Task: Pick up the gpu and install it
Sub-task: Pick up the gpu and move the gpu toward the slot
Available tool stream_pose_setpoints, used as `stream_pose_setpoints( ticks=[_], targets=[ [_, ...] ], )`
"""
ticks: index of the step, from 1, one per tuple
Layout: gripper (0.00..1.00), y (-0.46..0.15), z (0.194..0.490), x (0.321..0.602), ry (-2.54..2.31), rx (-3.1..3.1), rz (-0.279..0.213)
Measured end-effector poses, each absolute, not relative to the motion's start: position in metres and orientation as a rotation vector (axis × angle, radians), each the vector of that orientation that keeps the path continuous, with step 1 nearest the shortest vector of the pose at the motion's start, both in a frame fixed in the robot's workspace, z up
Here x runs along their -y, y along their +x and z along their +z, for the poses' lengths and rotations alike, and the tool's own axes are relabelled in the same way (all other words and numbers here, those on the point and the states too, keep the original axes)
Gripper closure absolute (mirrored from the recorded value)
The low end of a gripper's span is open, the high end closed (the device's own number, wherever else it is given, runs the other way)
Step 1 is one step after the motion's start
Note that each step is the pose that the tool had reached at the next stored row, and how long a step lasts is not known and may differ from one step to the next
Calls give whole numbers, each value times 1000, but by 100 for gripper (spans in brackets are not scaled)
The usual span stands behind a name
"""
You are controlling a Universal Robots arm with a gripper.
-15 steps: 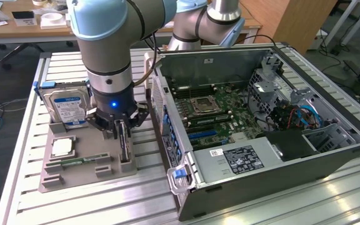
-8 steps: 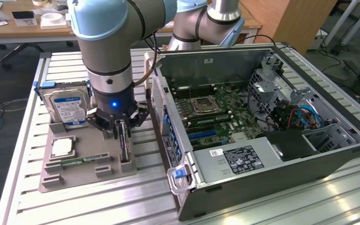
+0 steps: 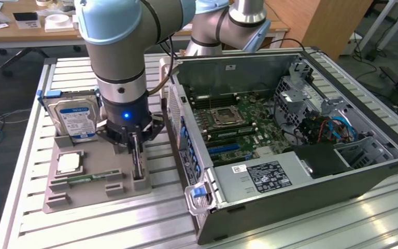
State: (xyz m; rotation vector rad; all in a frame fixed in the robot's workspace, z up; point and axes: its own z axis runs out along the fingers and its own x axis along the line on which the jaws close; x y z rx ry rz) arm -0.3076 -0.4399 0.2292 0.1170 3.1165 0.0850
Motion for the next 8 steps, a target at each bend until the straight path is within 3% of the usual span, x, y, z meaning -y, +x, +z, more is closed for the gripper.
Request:
stream_pose_setpoints(
  ticks=[8],
  targets=[
    [73,-308,229,440,117,-3116,85]
  ],
)
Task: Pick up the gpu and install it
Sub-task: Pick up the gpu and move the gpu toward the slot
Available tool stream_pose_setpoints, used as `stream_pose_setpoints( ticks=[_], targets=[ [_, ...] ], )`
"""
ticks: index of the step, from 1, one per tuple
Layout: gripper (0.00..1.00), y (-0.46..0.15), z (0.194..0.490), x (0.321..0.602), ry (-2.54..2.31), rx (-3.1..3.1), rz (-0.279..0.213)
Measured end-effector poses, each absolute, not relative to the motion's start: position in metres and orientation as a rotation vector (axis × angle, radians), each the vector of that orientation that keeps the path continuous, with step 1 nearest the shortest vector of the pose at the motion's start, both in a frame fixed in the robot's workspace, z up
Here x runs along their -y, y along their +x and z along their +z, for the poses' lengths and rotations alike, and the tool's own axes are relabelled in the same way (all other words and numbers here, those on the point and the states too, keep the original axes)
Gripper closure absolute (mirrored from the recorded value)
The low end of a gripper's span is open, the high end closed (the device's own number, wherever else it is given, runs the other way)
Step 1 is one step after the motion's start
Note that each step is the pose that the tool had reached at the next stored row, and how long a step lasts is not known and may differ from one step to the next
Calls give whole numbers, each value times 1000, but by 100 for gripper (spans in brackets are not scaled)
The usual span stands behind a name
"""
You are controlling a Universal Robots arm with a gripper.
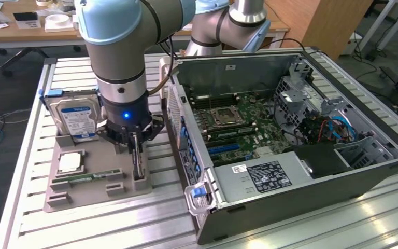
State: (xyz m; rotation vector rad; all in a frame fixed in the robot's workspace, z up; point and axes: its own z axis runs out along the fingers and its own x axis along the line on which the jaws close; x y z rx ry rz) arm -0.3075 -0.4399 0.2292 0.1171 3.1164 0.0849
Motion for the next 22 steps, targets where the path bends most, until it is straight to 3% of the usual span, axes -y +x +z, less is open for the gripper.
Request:
stream_pose_setpoints(
  ticks=[14,22],
  targets=[
    [73,-308,230,440,50,-3119,86],
    [73,-308,246,440,50,-3119,86]
  ],
)
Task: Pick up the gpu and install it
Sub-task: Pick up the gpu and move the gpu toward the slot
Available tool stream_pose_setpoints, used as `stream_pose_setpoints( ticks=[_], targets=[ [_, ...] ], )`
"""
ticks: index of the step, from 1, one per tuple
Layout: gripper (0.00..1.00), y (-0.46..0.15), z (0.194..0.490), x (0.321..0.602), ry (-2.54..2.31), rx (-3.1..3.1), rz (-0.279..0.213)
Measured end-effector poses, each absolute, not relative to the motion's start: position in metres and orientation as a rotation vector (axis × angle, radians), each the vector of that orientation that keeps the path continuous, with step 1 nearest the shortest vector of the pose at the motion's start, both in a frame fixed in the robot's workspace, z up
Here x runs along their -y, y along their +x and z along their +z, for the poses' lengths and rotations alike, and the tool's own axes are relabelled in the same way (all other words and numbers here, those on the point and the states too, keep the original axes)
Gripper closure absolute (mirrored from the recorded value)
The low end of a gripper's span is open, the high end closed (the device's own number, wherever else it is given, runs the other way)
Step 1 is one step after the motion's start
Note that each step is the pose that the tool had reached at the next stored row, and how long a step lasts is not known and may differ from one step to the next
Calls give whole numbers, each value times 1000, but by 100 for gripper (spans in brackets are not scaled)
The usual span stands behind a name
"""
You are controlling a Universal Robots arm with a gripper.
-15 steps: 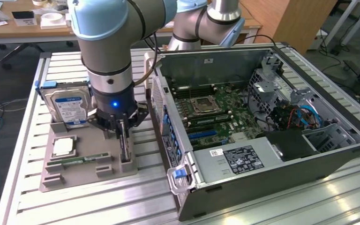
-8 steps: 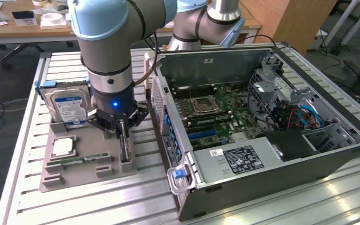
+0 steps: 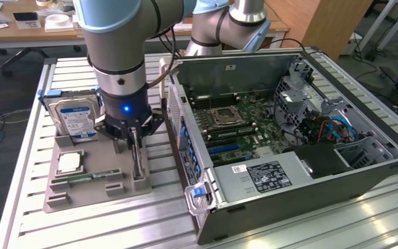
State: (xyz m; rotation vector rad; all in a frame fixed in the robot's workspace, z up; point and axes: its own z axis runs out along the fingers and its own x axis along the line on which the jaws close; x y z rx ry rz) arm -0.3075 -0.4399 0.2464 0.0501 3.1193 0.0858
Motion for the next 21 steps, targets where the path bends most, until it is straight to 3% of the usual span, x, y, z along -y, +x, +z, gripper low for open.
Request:
stream_pose_setpoints(
  ticks=[21],
  targets=[
    [73,-307,298,440,50,-3119,86]
  ],
)
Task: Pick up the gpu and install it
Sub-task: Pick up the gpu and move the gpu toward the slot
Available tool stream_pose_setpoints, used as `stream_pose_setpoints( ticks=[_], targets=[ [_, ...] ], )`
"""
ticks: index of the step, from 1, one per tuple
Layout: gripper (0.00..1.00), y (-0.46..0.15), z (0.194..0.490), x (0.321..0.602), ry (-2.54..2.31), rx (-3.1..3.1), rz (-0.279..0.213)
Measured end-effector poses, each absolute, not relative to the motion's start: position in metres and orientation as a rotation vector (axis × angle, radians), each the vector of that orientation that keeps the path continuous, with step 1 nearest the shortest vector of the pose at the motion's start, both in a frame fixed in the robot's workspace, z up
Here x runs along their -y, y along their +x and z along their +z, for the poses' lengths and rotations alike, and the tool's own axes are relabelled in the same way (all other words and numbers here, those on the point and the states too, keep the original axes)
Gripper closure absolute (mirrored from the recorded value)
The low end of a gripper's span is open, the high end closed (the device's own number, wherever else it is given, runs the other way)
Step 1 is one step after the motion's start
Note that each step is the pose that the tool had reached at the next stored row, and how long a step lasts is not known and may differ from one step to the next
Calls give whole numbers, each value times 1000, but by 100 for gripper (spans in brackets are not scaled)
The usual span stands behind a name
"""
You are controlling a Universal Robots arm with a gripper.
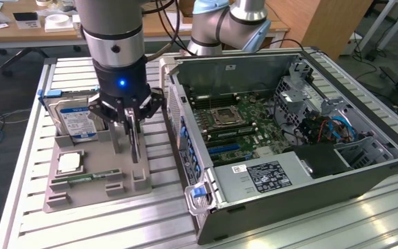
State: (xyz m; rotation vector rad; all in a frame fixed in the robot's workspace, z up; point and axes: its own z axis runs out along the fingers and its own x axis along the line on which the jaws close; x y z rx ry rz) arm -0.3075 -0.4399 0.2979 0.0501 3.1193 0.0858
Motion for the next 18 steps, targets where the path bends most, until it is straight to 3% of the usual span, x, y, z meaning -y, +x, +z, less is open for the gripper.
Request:
stream_pose_setpoints(
  ticks=[18],
  targets=[
    [73,-307,316,440,50,-3119,86]
  ],
)
